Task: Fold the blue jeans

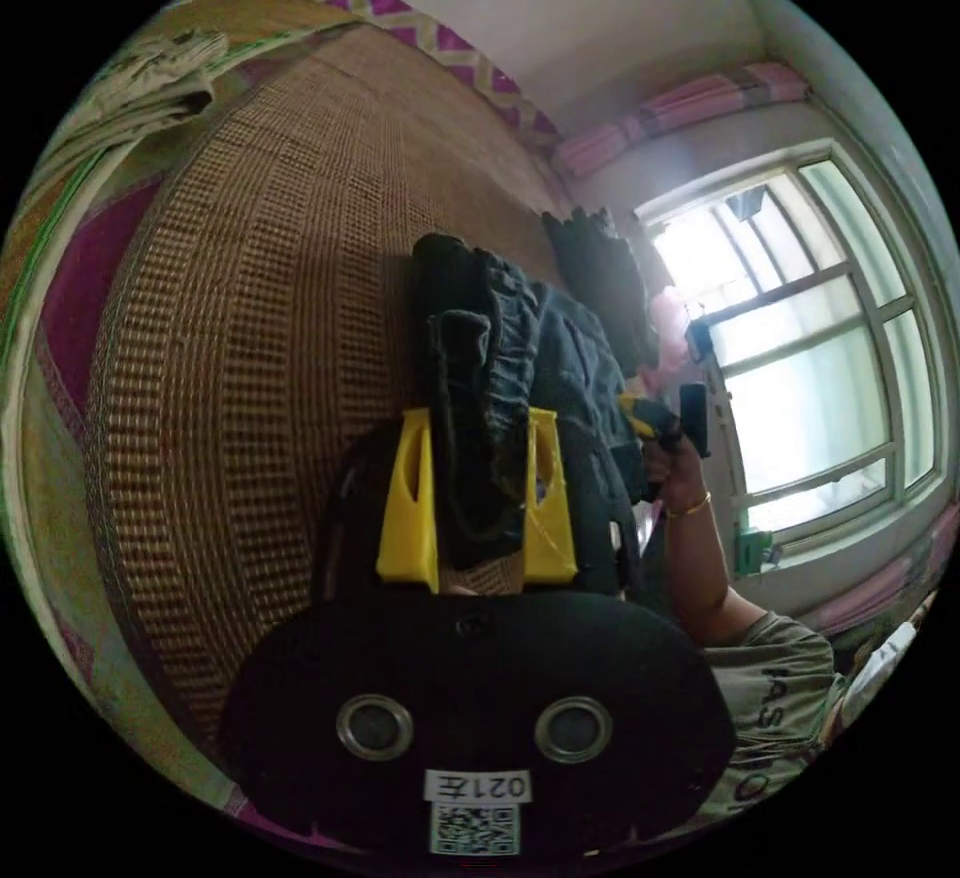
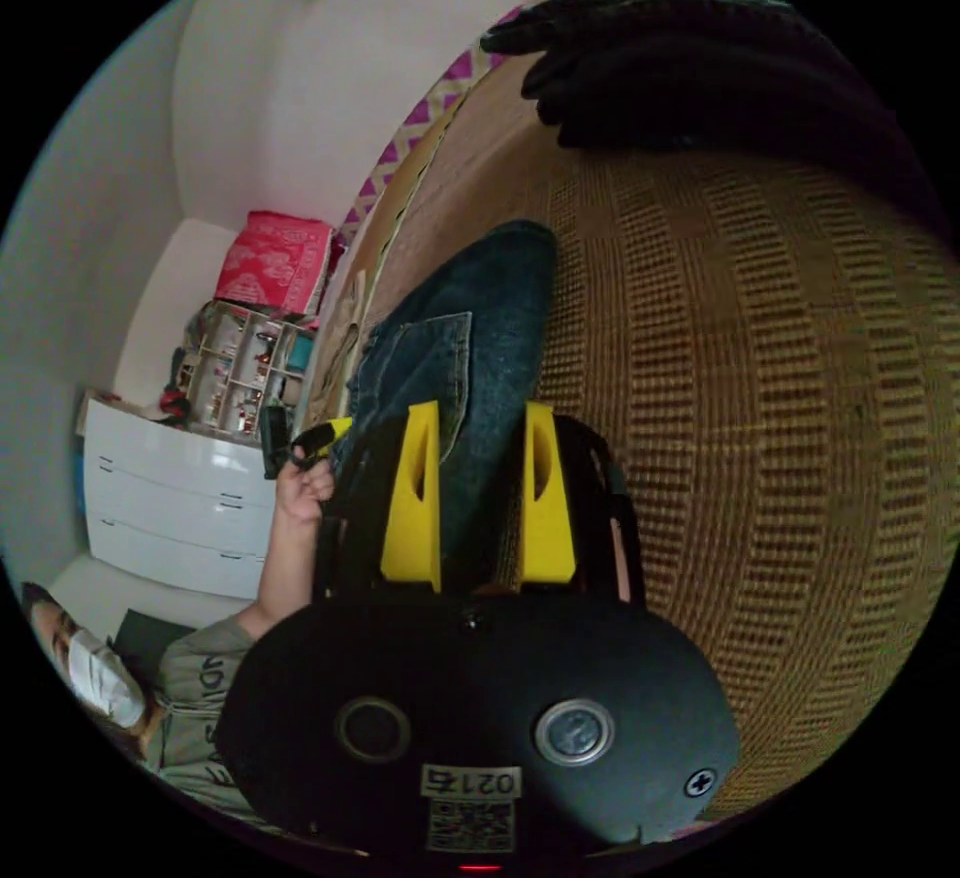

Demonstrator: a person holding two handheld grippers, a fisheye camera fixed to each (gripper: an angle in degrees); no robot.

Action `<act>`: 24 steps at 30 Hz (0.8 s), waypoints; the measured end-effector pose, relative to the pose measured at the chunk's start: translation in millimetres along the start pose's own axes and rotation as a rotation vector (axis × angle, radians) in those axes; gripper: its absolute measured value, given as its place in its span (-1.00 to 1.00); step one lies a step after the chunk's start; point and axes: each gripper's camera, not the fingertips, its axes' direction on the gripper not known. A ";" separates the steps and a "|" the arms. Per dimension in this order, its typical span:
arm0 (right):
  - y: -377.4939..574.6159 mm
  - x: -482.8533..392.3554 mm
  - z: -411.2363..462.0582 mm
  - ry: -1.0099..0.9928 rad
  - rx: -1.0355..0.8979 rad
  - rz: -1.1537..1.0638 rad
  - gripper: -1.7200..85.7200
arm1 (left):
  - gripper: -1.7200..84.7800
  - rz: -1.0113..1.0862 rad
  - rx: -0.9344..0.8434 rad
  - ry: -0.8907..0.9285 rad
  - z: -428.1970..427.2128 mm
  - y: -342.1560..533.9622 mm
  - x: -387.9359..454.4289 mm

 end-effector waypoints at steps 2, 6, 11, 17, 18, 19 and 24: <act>-6.7 5.6 1.1 0.022 -0.002 -0.024 -0.72 | -0.78 -0.012 -0.016 0.028 2.8 -7.0 -1.5; -12.5 15.2 -8.0 0.028 0.000 -0.089 -0.79 | -0.83 -0.006 0.048 0.070 -10.2 -11.2 11.1; -16.4 -21.1 -75.0 0.059 0.057 -0.268 -0.80 | -0.84 0.211 0.114 0.102 -38.2 -32.9 88.6; -72.9 -23.4 -241.1 0.142 0.280 -0.345 -0.80 | -0.83 0.386 0.129 0.175 -11.0 -142.8 200.6; -90.2 -19.9 -271.0 0.190 0.320 -0.346 -0.80 | -0.83 0.407 0.123 0.186 2.1 -166.7 220.9; -99.1 -17.1 -285.0 0.215 0.341 -0.345 -0.80 | -0.82 0.409 0.118 0.193 9.3 -178.3 229.7; -172.4 59.2 -328.8 0.396 0.432 -0.214 -0.77 | -0.73 0.362 0.099 0.104 80.6 -242.2 261.9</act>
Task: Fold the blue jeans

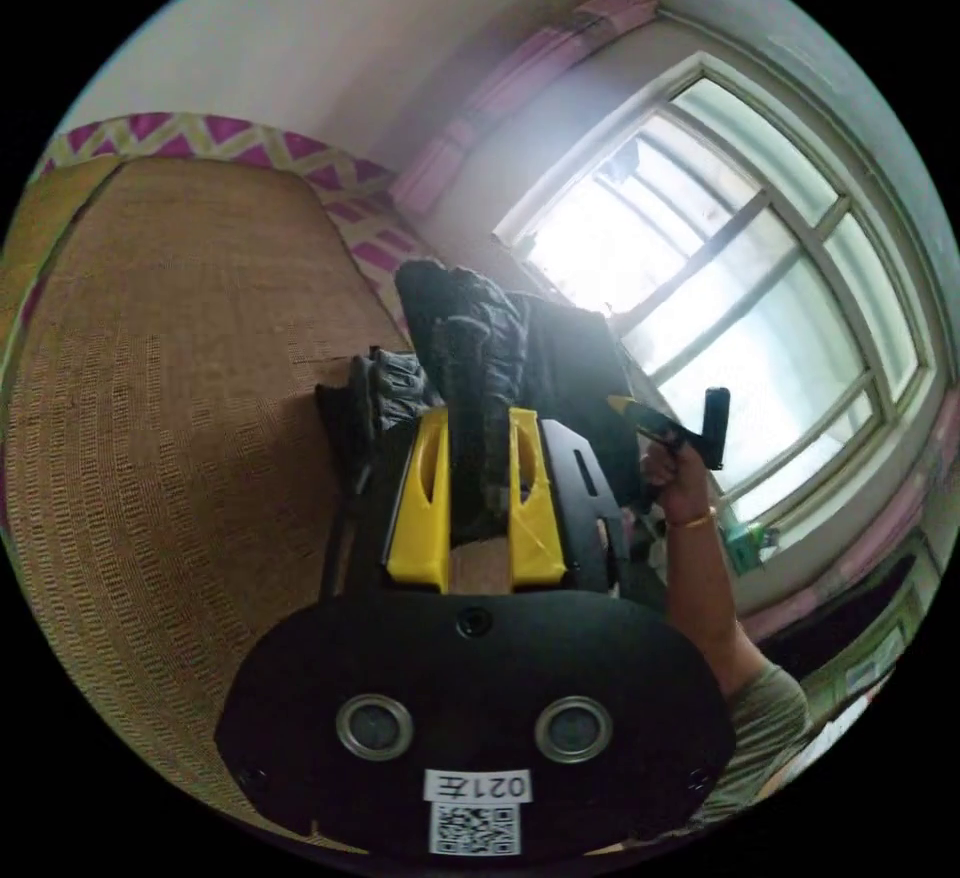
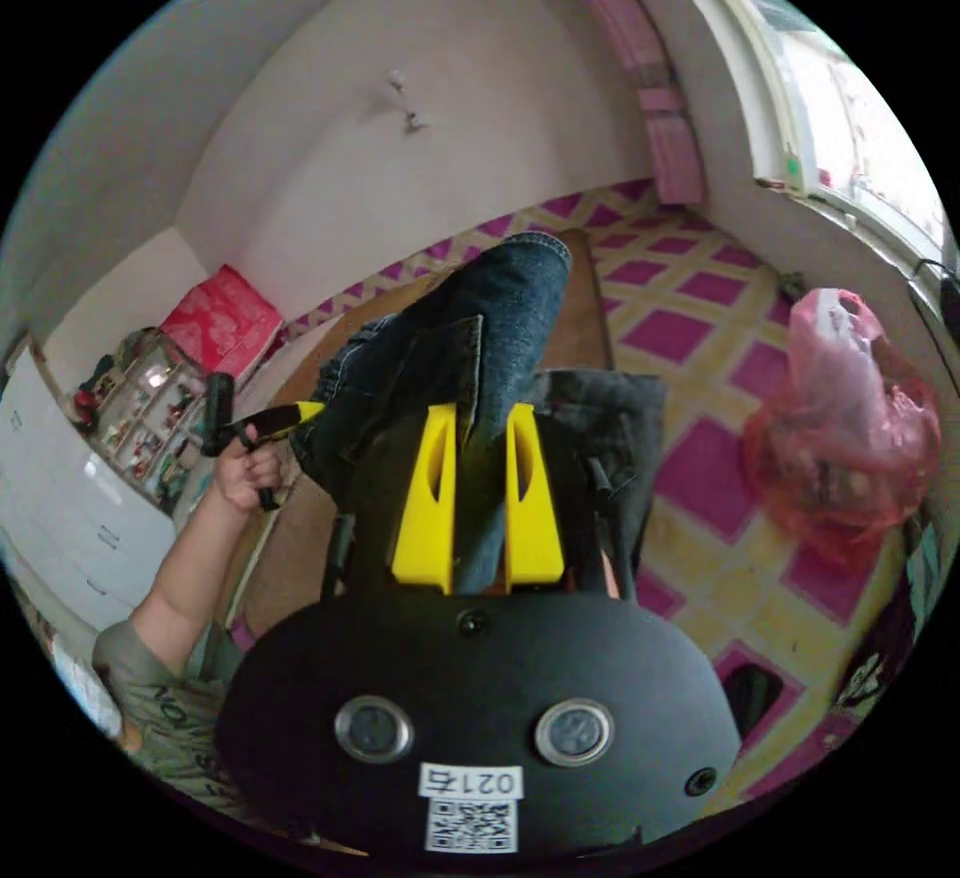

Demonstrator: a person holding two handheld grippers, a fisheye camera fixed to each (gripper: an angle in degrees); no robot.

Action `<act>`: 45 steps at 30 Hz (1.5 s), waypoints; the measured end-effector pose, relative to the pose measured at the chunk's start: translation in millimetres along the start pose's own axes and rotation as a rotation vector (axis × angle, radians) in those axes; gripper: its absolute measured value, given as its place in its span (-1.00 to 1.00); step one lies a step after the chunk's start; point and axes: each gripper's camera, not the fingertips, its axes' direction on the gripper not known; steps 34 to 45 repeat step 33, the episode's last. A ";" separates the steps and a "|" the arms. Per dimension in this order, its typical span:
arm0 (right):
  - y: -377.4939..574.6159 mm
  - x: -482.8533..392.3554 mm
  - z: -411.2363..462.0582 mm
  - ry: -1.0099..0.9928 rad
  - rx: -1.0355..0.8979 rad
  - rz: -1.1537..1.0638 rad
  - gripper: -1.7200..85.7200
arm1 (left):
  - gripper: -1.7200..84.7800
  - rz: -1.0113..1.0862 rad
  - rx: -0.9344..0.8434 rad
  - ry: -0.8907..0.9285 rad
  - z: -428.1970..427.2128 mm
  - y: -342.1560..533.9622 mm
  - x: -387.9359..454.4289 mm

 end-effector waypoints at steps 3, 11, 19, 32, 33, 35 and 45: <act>19.7 42.8 63.5 0.286 -0.061 0.066 -0.77 | -0.70 0.008 0.049 -0.136 15.3 12.4 -7.5; 146.5 -10.4 107.8 0.296 -0.059 -0.170 -0.78 | -0.82 0.162 -0.015 -0.210 -25.5 103.3 7.1; 331.7 -244.2 180.7 -0.065 -0.081 -0.597 -0.74 | -0.98 0.109 0.060 -0.756 -152.4 260.1 41.3; 616.4 -640.9 418.3 -0.324 -0.149 -1.096 -0.70 | -0.98 -0.476 0.107 -1.204 -413.3 503.2 -34.3; 637.7 -679.8 441.7 -0.308 -0.162 -1.161 -0.70 | -0.98 -0.508 0.110 -1.205 -422.8 516.6 -40.7; 637.7 -679.8 441.7 -0.308 -0.162 -1.161 -0.70 | -0.98 -0.508 0.110 -1.205 -422.8 516.6 -40.7; 637.7 -679.8 441.7 -0.308 -0.162 -1.161 -0.70 | -0.98 -0.508 0.110 -1.205 -422.8 516.6 -40.7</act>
